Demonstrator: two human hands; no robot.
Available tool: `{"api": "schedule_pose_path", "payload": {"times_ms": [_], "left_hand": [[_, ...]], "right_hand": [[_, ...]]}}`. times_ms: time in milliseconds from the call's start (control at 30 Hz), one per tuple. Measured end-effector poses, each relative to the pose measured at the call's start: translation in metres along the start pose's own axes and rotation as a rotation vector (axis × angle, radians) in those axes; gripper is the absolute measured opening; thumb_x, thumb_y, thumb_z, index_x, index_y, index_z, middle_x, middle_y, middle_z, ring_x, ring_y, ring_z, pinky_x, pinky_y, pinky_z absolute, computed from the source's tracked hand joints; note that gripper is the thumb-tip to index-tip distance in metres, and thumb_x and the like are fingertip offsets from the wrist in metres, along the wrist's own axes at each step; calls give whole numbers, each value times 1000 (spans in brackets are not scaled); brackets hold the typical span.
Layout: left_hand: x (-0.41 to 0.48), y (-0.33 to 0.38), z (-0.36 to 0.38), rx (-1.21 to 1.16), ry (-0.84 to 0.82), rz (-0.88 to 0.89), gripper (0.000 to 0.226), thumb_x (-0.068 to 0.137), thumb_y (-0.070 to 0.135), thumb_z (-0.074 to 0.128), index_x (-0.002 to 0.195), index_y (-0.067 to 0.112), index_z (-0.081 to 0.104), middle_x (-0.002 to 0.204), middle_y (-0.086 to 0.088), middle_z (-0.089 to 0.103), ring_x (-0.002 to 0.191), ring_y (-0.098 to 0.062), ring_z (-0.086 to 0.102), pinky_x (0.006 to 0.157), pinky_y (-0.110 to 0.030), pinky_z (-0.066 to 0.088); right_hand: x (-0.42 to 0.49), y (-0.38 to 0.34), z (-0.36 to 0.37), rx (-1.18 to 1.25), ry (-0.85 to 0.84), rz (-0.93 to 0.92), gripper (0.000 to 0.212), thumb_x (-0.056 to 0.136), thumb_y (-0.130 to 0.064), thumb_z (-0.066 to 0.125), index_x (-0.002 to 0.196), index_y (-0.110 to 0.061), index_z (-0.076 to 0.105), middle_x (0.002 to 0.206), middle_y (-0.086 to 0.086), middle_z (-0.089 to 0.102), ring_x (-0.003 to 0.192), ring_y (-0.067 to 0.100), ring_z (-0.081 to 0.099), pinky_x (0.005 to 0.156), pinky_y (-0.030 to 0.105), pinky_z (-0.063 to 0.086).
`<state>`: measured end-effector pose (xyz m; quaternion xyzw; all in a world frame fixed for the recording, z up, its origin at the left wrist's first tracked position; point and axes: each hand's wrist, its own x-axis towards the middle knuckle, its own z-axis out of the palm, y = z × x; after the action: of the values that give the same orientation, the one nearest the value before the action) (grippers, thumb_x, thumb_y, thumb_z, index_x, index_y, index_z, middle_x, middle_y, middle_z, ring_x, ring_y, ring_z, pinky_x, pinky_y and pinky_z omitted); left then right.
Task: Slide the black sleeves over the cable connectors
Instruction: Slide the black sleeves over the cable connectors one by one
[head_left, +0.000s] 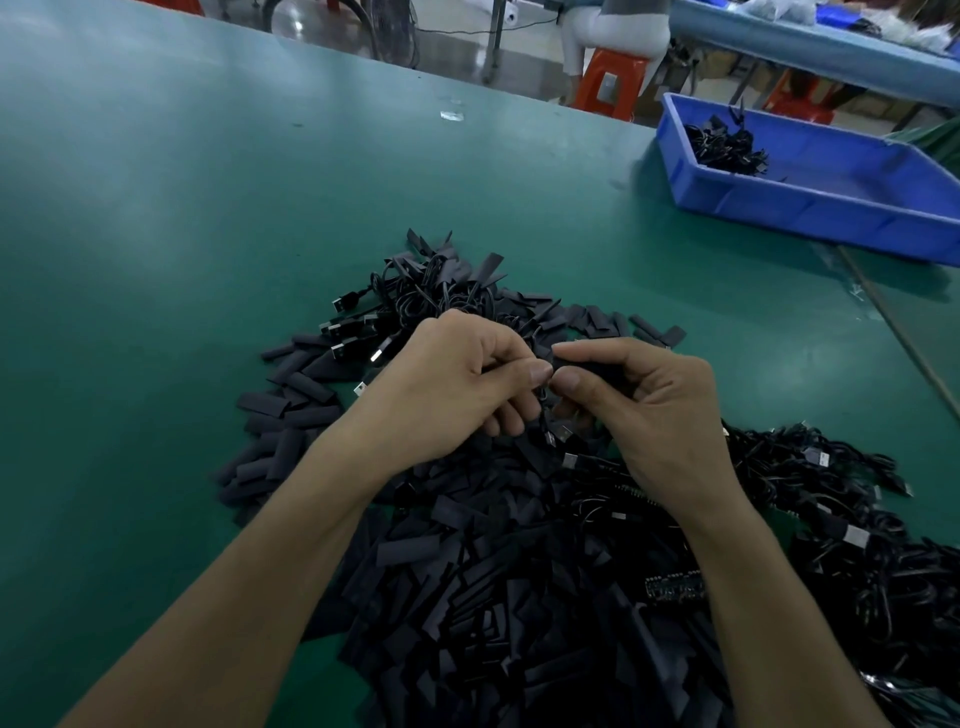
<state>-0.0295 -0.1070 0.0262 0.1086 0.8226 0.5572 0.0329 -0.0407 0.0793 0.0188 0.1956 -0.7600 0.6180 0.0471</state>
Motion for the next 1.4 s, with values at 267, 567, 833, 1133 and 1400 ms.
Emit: {"api": "schedule_pose_path", "payload": {"times_ms": [267,567,833,1133,1400], "left_hand": [[1,-3,-1,-127,-3,-80,19,100,15,59,86,15,72,73,0,76,63,-15,73,56,-18,54],[0,-3,15,-129,133,-2,19,100,16,61,86,13,74,72,0,75,63,-13,74,57,-17,55],[0,0,19,-240,178,63,18,99,13,61,86,9,74,72,-5,76,63,-16,73,58,-19,55],[1,1,1,-36,425,124,17,96,34,64,81,29,71,71,13,74,61,-9,71,54,-20,54],[34,4,-33,-127,694,31,23,91,39,68,72,28,75,57,10,66,51,-5,55,51,-23,49]], "right_hand": [[-4,3,0,-103,252,14,32,80,-27,82,106,-39,68,81,0,74,73,20,73,70,39,61],[-11,3,32,-6,525,-9,33,82,-29,79,113,-35,68,87,-14,76,80,9,73,79,27,59],[-5,-5,42,98,532,-27,33,87,-17,77,113,-36,66,88,-14,77,84,6,74,78,18,57],[-5,-14,-5,-166,205,85,29,97,-20,64,114,-44,63,84,-11,77,76,7,73,72,23,60],[-8,-19,-58,-818,-310,311,31,80,-38,81,109,-29,74,97,-19,66,87,-8,60,78,6,44]]}}
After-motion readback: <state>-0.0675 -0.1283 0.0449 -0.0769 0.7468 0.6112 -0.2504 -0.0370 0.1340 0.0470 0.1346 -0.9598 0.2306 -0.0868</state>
